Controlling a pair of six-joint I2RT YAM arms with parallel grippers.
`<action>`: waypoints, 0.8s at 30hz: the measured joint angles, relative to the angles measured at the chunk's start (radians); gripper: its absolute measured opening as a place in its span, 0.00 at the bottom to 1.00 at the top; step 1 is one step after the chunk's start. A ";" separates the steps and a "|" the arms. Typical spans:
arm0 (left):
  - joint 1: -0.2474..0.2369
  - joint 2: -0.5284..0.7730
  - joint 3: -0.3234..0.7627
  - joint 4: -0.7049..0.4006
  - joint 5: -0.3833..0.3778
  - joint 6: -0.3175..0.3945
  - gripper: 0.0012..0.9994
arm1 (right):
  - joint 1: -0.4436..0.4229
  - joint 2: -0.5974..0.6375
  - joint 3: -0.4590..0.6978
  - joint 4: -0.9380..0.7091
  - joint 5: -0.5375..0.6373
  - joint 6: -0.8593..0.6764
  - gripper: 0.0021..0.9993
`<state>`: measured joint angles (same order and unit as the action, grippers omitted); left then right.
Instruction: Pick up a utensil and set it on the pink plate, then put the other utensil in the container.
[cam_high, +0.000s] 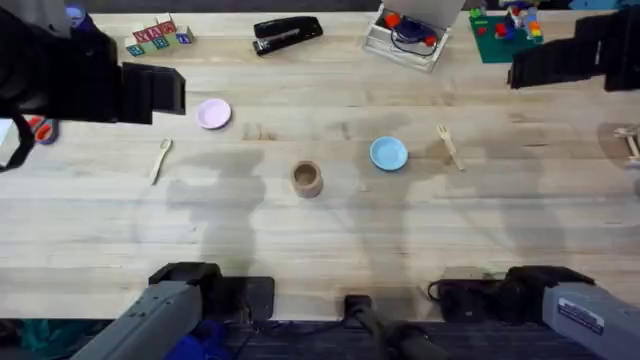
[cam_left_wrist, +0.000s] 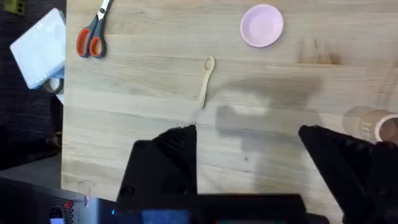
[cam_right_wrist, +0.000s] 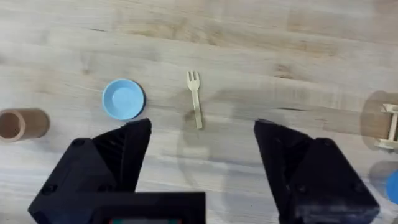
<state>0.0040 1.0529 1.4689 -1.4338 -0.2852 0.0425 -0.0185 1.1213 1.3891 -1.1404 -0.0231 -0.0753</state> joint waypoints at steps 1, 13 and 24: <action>0.000 0.000 0.000 0.000 0.000 0.001 0.99 | 0.000 0.000 0.000 0.000 0.000 0.000 1.00; 0.003 0.007 0.000 -0.017 0.000 0.031 0.99 | 0.000 0.000 0.000 -0.001 0.000 0.000 1.00; 0.173 0.178 0.000 -0.006 0.141 0.163 0.99 | 0.000 0.000 0.000 -0.001 0.000 0.000 1.00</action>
<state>0.1765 1.2306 1.4685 -1.4400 -0.1438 0.2053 -0.0185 1.1213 1.3891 -1.1416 -0.0231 -0.0753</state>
